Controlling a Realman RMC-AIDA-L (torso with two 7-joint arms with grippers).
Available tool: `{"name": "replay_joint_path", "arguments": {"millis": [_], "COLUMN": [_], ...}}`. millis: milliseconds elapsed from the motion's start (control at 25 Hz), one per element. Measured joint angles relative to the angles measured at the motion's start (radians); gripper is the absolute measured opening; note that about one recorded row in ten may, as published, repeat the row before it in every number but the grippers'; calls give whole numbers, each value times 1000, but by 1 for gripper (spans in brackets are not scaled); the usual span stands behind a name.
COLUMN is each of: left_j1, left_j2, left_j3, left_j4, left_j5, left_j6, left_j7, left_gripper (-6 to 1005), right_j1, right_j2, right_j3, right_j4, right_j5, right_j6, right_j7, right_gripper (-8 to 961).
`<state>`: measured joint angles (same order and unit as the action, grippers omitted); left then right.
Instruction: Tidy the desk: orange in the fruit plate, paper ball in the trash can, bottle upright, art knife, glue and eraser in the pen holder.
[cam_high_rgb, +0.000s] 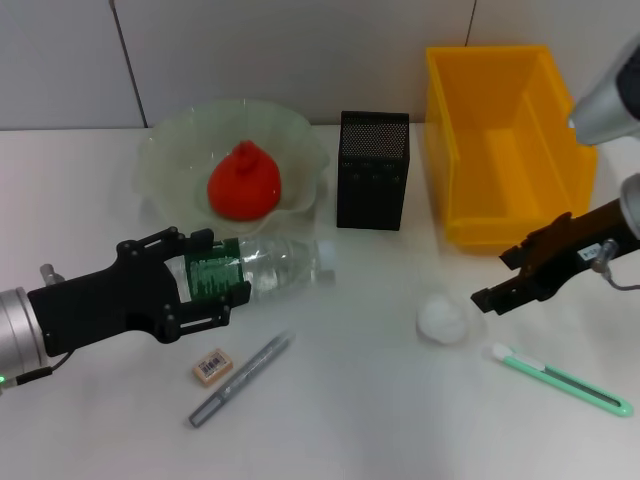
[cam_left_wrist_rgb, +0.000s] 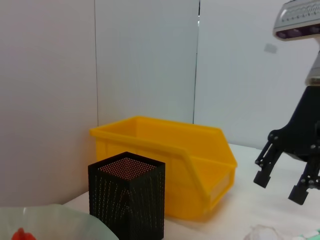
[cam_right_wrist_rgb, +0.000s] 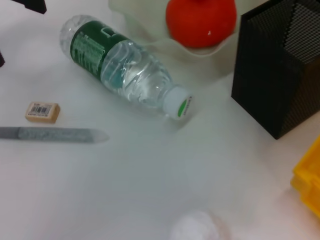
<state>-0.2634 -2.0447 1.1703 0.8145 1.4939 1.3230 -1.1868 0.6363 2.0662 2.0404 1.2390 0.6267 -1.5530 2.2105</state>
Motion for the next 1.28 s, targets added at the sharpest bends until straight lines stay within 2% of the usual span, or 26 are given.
{"name": "replay_joint_path", "arguments": {"millis": [360,680,1000,1280], "left_j1": [8,10,10,10], "left_j2": [-9,-11,-11,-11], "left_j3": [-2,-1,-1,-1], "left_j4": [-9,-9,-11,-11], "left_j5": [0,0,0,0], "left_j6": [2,3,-3,-2], "left_j7": [31,33,33,33], "left_gripper": [813,812,812,812], "right_j1": [63,79,112,114], "right_j2": [-1,-2,5,6], "right_j3": [-76,-175,-205,-236], "right_j4": [-121,-193,-278,-283], "right_j5": [-4,-5,-2,-5], "right_j6": [80,178,234,256], "right_j7": [26,56,57,93], "right_gripper": [740,725,711,698]}}
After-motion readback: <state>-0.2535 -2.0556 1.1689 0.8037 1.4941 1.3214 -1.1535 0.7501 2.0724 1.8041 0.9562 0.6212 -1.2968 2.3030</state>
